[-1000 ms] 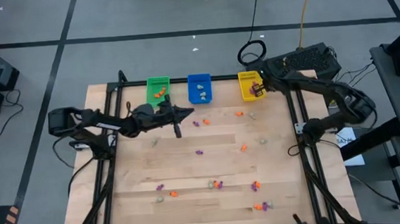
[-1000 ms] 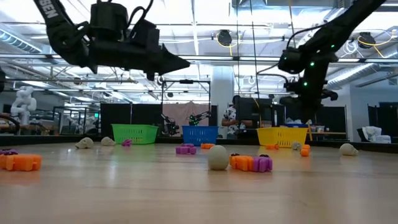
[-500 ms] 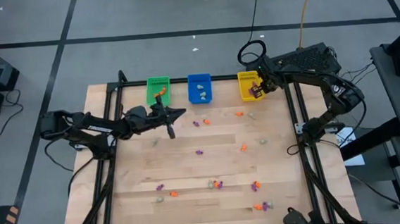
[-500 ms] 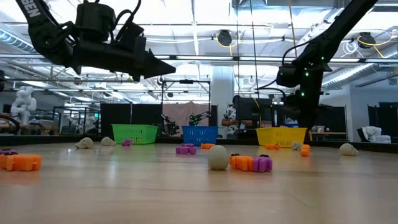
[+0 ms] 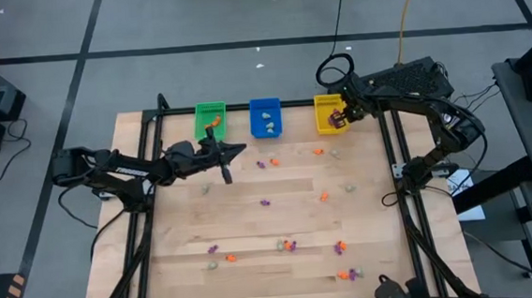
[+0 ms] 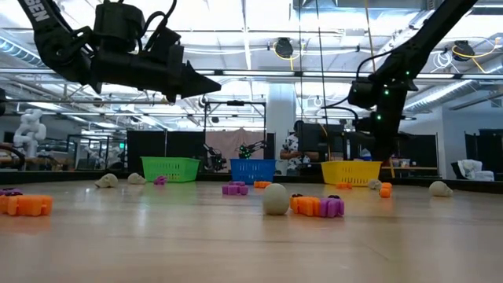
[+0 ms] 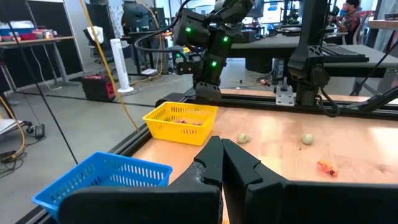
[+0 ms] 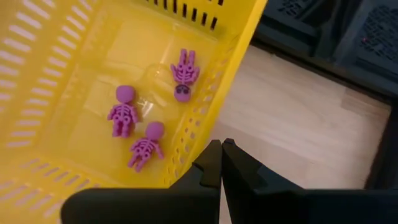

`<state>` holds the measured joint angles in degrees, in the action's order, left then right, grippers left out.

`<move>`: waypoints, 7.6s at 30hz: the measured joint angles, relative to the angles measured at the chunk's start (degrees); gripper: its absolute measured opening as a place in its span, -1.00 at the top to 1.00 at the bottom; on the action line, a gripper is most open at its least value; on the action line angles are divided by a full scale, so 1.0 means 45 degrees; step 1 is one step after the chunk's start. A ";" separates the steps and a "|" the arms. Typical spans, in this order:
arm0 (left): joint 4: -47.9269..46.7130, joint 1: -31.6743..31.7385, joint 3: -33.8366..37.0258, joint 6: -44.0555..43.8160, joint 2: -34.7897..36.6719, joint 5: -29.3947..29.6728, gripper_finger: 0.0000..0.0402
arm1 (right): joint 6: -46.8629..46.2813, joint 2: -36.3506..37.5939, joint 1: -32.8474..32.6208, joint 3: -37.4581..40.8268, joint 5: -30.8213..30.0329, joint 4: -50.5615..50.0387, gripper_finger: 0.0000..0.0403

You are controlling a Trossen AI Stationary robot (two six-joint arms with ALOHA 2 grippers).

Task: Sort Halloween decoration
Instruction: Adjust the yellow bin on the table, then put the white skull toy into the blue bin

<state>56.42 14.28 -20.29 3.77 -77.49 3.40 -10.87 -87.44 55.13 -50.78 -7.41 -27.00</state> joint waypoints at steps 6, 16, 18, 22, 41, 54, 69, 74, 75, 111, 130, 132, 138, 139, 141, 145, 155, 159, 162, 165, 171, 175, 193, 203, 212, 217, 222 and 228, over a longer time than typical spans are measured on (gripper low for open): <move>0.0000 0.0000 0.0000 -0.0005 0.0000 0.0003 1.00 | -0.0231 -0.0005 -0.0052 0.0000 0.0324 0.0358 1.00; 0.0000 0.0000 0.0000 -0.0021 0.0000 0.0000 1.00 | 0.0135 -0.0005 -0.0363 -0.0012 0.0697 0.1286 1.00; 0.0000 0.0000 0.0000 -0.0044 0.0000 0.0000 1.00 | 0.0601 0.0043 -0.0363 -0.0209 0.0693 0.0877 1.00; 0.0002 0.0000 0.0000 0.0002 0.0000 0.0000 1.00 | 0.1255 0.0914 -0.0630 -0.0728 0.0428 -0.0262 1.00; -0.0111 -0.0026 0.0010 -0.0107 -0.0005 -0.0318 1.00 | -0.0113 0.4721 -0.8941 -0.0164 -0.0006 -0.6492 1.00; -0.0695 -0.0029 0.0015 -0.0103 -0.0005 -0.0359 1.00 | -0.1448 0.3886 -1.2994 0.0287 0.0038 -0.6446 0.51; -0.0816 -0.0039 0.0015 -0.0112 -0.0005 -0.0366 1.00 | 0.0262 0.0685 -1.3439 0.0291 0.0008 -0.6564 0.08; -0.0919 -0.0039 0.0015 -0.0108 -0.0005 -0.0369 1.00 | 0.0634 0.0631 -1.3433 0.0372 -0.0001 -0.6328 0.11; -0.0958 -0.0039 0.0015 -0.0102 -0.0005 -0.0369 1.00 | 0.0686 0.0636 -1.3433 0.0476 -0.0001 -0.6258 0.12; -0.1044 -0.0039 0.0015 -0.0092 -0.0005 -0.0369 1.00 | 0.0804 0.0719 -1.3264 0.2040 -0.0079 -0.4449 0.21; -0.1005 -0.0039 0.0010 -0.0092 -0.0007 -0.0369 1.00 | 0.0060 0.1240 -1.2821 0.1772 -0.0060 -0.4706 0.74; -0.0991 -0.0039 0.0010 -0.0092 -0.0010 -0.0369 1.00 | 0.0030 0.1515 -1.2821 0.1449 -0.0061 -0.4594 0.74; -0.0990 -0.0039 0.0010 -0.0097 -0.0009 -0.0373 1.00 | 0.0026 0.1942 -1.2695 0.0462 -0.0386 -0.3147 0.74; -0.0976 -0.0039 0.0010 -0.0097 -0.0005 -0.0369 1.00 | 0.0010 0.1925 -1.2584 0.0275 -0.0446 -0.2831 0.74; -0.0976 -0.0039 0.0010 -0.0097 -0.0005 -0.0371 1.00 | 0.0016 0.1808 -1.2233 -0.0110 -0.0725 -0.2051 0.74; -0.0967 -0.0039 0.0010 -0.0107 -0.0010 -0.0374 1.00 | 0.0569 0.1280 -1.1134 -0.1086 -0.1454 -0.0294 0.74; -0.0947 -0.0049 0.0010 -0.0374 -0.0010 -0.0374 1.00 | 0.3842 -0.2881 -0.7448 -0.5819 -0.1481 0.1272 0.75; -0.0962 -0.0039 0.0010 -0.0374 -0.0010 -0.0374 1.00 | 0.4327 -0.5109 -0.6286 -0.8086 0.0571 0.1241 0.76; -0.0990 -0.0039 0.0010 -0.0364 -0.0010 -0.0374 1.00 | 0.4449 -0.6556 -0.5809 -0.9545 0.1185 0.0684 0.82; -0.0991 -0.0039 0.0010 -0.0351 -0.0010 -0.0374 1.00 | 0.4483 -0.7668 -0.5504 -1.0699 0.1359 0.0062 0.91; -0.1001 -0.0039 0.0010 -0.0340 -0.0010 -0.0374 1.00 | 0.4472 -0.8592 -0.5332 -1.1427 0.1373 -0.0292 0.99; -0.1035 -0.0039 0.0010 -0.0340 -0.0007 -0.0376 1.00 | 0.4328 -0.8608 -0.5341 -1.1443 0.1369 -0.0344 0.89; -0.1797 -0.0039 -0.0025 -0.0355 -0.0010 -0.1639 1.00 | 0.3362 -0.4339 -0.7136 -0.5077 0.1344 0.6243 0.99; -0.8384 -0.0511 -0.1882 0.0459 0.1164 -0.2371 1.00 | 0.2015 0.0537 -0.9979 0.0109 -0.1302 0.8095 1.00; -1.6284 -0.2526 -0.3718 -0.0946 0.2340 -0.1112 1.00 | 0.1242 0.2575 -1.2585 0.1906 -0.3550 0.8085 1.00; -1.9095 -0.3392 -0.3959 -0.3244 0.2371 -0.0576 1.00 | 0.1185 0.2494 -1.3335 0.2035 -0.4209 0.8061 1.00; -2.0871 -0.3208 -0.3959 -0.7148 0.2370 0.1053 1.00 | 0.1180 0.2289 -1.3641 0.2035 -0.4444 0.8043 1.00; -2.1586 -0.2353 -0.3649 -0.8055 0.2365 0.1744 0.73 | 0.1177 0.2001 -1.3696 0.2035 -0.4465 0.8056 1.00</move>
<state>-40.71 3.70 -36.71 -32.47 -66.85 11.25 -5.58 -78.44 -6.50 -41.63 -27.51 9.26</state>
